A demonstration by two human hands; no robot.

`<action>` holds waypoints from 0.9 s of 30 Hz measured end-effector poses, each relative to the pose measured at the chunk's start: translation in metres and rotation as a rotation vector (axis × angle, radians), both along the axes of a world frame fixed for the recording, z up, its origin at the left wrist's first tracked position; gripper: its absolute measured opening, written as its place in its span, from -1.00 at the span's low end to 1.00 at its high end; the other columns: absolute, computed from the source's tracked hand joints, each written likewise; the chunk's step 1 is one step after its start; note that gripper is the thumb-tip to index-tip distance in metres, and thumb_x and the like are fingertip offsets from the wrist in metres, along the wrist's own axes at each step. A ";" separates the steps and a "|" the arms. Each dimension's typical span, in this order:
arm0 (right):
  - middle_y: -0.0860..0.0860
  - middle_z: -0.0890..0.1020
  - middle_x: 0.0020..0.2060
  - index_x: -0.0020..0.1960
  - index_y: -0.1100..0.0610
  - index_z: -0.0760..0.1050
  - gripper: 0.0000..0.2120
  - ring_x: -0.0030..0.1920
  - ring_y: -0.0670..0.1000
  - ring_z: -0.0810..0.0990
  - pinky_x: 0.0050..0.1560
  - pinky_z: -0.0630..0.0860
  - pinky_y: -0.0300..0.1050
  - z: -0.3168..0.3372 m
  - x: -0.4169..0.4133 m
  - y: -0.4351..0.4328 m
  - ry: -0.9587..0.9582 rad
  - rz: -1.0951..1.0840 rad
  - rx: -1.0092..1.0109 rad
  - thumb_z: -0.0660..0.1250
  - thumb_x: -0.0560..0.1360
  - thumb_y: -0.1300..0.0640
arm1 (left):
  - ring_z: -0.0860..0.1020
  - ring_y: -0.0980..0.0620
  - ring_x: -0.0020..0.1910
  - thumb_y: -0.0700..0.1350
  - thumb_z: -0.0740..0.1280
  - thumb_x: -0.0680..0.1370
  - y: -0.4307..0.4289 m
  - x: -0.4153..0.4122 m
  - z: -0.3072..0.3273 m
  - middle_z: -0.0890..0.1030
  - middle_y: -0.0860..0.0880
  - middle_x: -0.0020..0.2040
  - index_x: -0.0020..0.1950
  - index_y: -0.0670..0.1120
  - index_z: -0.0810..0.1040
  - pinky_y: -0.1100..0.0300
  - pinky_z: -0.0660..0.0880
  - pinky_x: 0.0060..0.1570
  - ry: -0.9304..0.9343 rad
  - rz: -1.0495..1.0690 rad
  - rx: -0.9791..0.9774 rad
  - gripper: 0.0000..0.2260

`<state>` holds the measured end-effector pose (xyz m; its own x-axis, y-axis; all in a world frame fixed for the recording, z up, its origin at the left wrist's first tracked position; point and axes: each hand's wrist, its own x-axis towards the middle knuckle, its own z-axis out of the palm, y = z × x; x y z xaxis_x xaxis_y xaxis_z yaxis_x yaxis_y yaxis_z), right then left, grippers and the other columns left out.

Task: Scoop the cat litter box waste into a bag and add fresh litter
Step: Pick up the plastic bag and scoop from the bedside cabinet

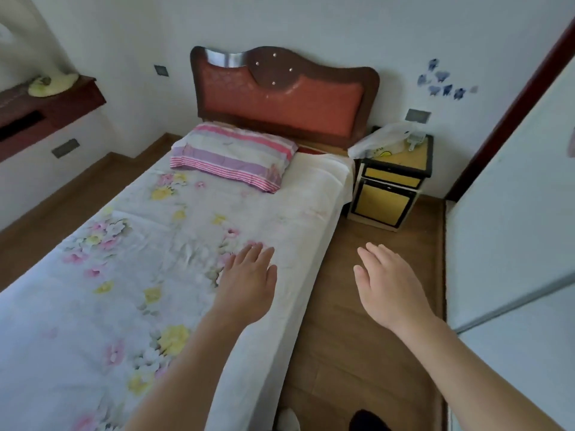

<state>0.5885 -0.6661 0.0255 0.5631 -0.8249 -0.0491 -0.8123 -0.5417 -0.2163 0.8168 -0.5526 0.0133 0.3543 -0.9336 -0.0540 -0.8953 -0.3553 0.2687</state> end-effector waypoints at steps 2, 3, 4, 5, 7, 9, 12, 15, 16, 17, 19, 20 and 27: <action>0.03 0.31 0.51 0.52 0.09 0.26 -0.52 0.54 0.04 0.20 0.53 0.15 0.02 0.000 -0.001 -0.018 -0.006 -0.070 0.004 -0.03 0.66 -0.05 | 0.19 -0.06 0.54 0.02 0.02 0.68 -0.033 0.007 0.002 0.30 -0.02 0.54 0.54 -0.02 0.28 0.00 0.11 0.49 0.000 -0.054 0.012 -0.58; 0.02 0.32 0.51 0.52 0.08 0.26 -0.52 0.53 0.04 0.20 0.53 0.16 0.02 0.000 -0.003 -0.028 -0.012 -0.100 0.005 -0.03 0.66 -0.05 | 0.18 -0.05 0.55 0.02 0.03 0.68 -0.050 0.009 0.003 0.29 -0.02 0.55 0.55 -0.02 0.26 0.00 0.10 0.50 0.002 -0.076 0.017 -0.57; 0.02 0.32 0.50 0.52 0.08 0.27 -0.52 0.53 0.04 0.21 0.52 0.18 0.03 -0.001 -0.005 -0.038 -0.017 -0.127 0.005 -0.03 0.66 -0.06 | 0.16 -0.05 0.56 0.03 0.03 0.68 -0.067 0.010 0.003 0.26 -0.02 0.57 0.56 -0.02 0.24 0.00 0.08 0.51 0.004 -0.094 0.025 -0.56; 0.01 0.32 0.50 0.52 0.07 0.27 -0.52 0.53 0.03 0.21 0.52 0.19 0.02 -0.003 -0.007 -0.050 -0.019 -0.153 0.007 -0.04 0.66 -0.06 | 0.14 -0.05 0.57 0.04 0.02 0.68 -0.084 0.011 0.002 0.24 -0.03 0.58 0.57 -0.02 0.22 -0.01 0.07 0.53 0.007 -0.111 0.035 -0.55; -0.01 0.32 0.50 0.52 0.05 0.27 -0.51 0.53 0.02 0.21 0.52 0.19 0.01 -0.007 -0.010 -0.075 -0.018 -0.197 0.017 -0.05 0.66 -0.08 | 0.14 -0.05 0.58 0.06 0.01 0.68 -0.120 0.011 -0.003 0.23 -0.03 0.59 0.58 -0.01 0.20 -0.03 0.07 0.54 0.008 -0.145 0.050 -0.54; -0.02 0.31 0.51 0.52 0.04 0.26 -0.51 0.53 0.01 0.20 0.52 0.19 0.00 -0.012 -0.014 -0.103 -0.017 -0.234 0.025 -0.07 0.66 -0.09 | 0.14 -0.05 0.57 0.07 0.00 0.68 -0.155 0.007 -0.006 0.23 -0.03 0.58 0.57 -0.01 0.21 -0.03 0.08 0.54 0.008 -0.178 0.052 -0.54; -0.02 0.31 0.51 0.52 0.04 0.25 -0.50 0.53 0.02 0.20 0.52 0.20 0.01 -0.018 -0.022 -0.152 -0.023 -0.268 0.027 -0.07 0.65 -0.09 | 0.15 -0.03 0.57 0.06 0.01 0.68 -0.210 0.000 -0.008 0.24 -0.01 0.58 0.57 0.00 0.22 -0.01 0.07 0.53 0.007 -0.206 0.037 -0.55; -0.03 0.30 0.51 0.52 0.03 0.26 -0.49 0.53 0.01 0.20 0.52 0.19 0.00 -0.021 -0.030 -0.204 -0.032 -0.297 0.045 -0.08 0.65 -0.10 | 0.16 -0.01 0.56 0.05 0.02 0.68 -0.265 -0.008 -0.008 0.26 0.00 0.57 0.56 0.01 0.24 0.00 0.07 0.52 0.008 -0.212 0.024 -0.56; -0.03 0.30 0.51 0.52 0.03 0.26 -0.49 0.53 0.01 0.20 0.52 0.19 0.00 -0.022 -0.033 -0.223 -0.035 -0.301 0.048 -0.08 0.64 -0.11 | 0.16 -0.01 0.56 0.05 0.01 0.68 -0.284 -0.010 -0.008 0.26 0.00 0.57 0.56 0.01 0.24 0.00 0.07 0.53 0.009 -0.212 0.025 -0.56; -0.03 0.31 0.51 0.52 0.02 0.26 -0.49 0.53 0.01 0.21 0.52 0.19 -0.01 -0.021 -0.035 -0.240 -0.035 -0.305 0.049 -0.07 0.64 -0.11 | 0.15 -0.01 0.57 0.06 0.01 0.68 -0.301 -0.011 -0.006 0.24 0.01 0.58 0.56 0.02 0.23 0.00 0.06 0.53 0.008 -0.208 0.031 -0.56; -0.05 0.30 0.51 0.52 0.00 0.25 -0.50 0.53 0.00 0.21 0.52 0.19 -0.03 -0.019 -0.039 -0.273 -0.029 -0.312 0.056 -0.07 0.64 -0.12 | 0.13 0.00 0.58 0.08 -0.02 0.68 -0.335 -0.015 -0.002 0.21 0.03 0.59 0.57 0.05 0.20 0.00 0.03 0.54 0.003 -0.191 0.046 -0.55; -0.05 0.30 0.51 0.53 0.00 0.25 -0.50 0.53 0.00 0.21 0.52 0.18 -0.04 -0.017 -0.040 -0.290 -0.022 -0.309 0.057 -0.06 0.64 -0.13 | 0.12 0.01 0.58 0.08 -0.02 0.69 -0.350 -0.016 0.000 0.20 0.04 0.59 0.57 0.06 0.19 0.01 0.03 0.54 0.002 -0.186 0.049 -0.55; -0.06 0.25 0.53 0.54 -0.02 0.21 -0.49 0.54 -0.01 0.17 0.52 0.14 -0.05 -0.007 -0.027 -0.395 0.021 -0.291 0.083 -0.07 0.64 -0.13 | 0.14 0.00 0.57 0.05 -0.01 0.69 -0.449 -0.001 0.008 0.23 0.02 0.58 0.57 0.04 0.20 0.02 0.07 0.54 0.035 -0.176 0.055 -0.56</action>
